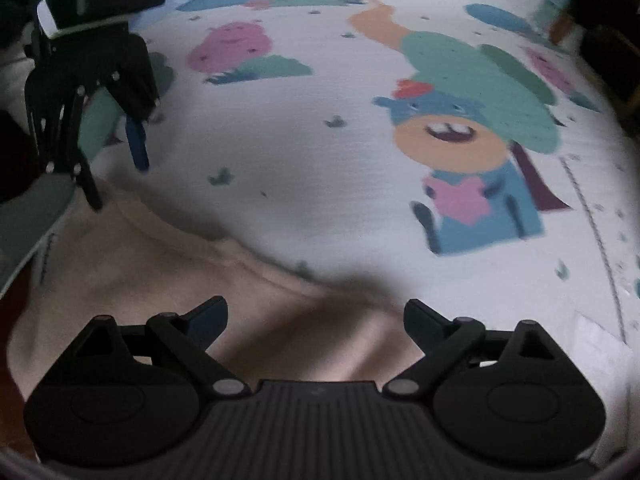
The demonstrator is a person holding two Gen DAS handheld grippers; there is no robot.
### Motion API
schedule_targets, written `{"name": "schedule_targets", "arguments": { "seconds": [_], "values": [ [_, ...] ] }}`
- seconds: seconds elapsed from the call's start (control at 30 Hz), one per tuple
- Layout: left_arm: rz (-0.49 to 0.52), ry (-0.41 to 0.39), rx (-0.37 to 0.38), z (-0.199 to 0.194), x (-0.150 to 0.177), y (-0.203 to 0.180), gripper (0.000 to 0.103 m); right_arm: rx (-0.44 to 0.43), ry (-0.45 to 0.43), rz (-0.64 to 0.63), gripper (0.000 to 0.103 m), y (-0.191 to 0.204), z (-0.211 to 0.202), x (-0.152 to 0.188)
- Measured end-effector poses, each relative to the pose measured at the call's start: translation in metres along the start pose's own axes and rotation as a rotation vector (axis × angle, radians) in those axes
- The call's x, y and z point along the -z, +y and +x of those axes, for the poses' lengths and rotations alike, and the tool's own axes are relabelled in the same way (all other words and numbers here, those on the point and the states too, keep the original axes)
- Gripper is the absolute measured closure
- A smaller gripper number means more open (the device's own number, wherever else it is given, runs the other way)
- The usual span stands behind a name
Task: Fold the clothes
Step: 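Grasp the sweater's neckline with the left tool while the right tool grasps the hem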
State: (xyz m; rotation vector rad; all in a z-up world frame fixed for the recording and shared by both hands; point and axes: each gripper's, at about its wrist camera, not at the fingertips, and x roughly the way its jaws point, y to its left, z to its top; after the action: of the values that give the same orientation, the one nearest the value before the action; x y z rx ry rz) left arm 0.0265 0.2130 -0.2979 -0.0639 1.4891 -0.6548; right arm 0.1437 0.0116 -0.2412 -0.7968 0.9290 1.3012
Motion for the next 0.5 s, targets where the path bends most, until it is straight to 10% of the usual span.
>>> {"name": "schedule_targets", "arguments": {
  "seconds": [0.5],
  "values": [
    [-0.058,0.009,0.095,0.018,0.022,0.009,0.043,-0.073,0.129,-0.256,0.023,0.026,0.078,-0.019]
  ]
}}
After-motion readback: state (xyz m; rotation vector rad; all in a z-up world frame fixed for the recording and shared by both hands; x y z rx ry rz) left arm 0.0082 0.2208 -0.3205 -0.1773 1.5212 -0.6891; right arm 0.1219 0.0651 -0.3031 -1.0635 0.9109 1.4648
